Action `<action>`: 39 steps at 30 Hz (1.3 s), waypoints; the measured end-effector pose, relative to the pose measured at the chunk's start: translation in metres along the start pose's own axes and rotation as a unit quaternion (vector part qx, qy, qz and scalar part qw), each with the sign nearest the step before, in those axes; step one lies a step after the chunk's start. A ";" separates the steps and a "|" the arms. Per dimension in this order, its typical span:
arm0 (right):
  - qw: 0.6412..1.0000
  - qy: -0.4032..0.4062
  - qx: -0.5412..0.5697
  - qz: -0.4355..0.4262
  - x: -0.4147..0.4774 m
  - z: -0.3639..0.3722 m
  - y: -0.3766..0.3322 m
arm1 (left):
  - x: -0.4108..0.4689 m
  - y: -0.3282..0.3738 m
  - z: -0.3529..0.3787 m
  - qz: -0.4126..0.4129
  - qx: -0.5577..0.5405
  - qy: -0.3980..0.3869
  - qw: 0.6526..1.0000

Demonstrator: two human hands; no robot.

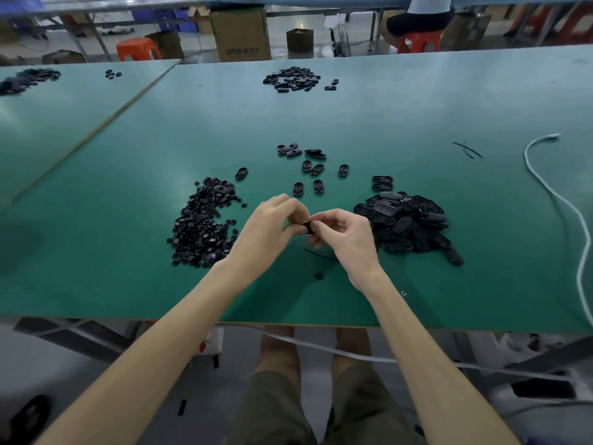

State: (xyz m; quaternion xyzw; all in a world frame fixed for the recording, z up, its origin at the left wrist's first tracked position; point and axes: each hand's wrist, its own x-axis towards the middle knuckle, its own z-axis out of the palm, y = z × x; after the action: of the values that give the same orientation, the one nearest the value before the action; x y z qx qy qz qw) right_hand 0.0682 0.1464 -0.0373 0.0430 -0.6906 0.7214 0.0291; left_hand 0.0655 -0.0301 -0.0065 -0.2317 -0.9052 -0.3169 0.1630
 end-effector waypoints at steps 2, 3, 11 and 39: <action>1.000 0.003 0.012 -0.003 0.000 0.000 0.000 | 0.006 -0.002 -0.001 -0.065 -0.050 -0.008 0.997; 1.000 0.006 0.021 -0.005 0.000 -0.001 0.000 | 0.009 -0.003 -0.001 -0.096 -0.078 -0.007 0.992; 1.000 0.007 0.020 -0.012 0.001 -0.002 0.002 | 0.002 -0.010 0.006 -0.233 -0.321 -0.055 0.917; 1.000 0.014 0.008 -0.014 0.003 -0.002 0.004 | -0.008 -0.015 0.002 -0.290 -0.483 -0.084 0.822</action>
State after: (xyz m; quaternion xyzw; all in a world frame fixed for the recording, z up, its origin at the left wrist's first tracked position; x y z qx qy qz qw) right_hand 0.0652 0.1483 -0.0409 0.0432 -0.6834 0.7271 0.0483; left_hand 0.0639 -0.0418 -0.0192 -0.0329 -0.6717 -0.7256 -0.1458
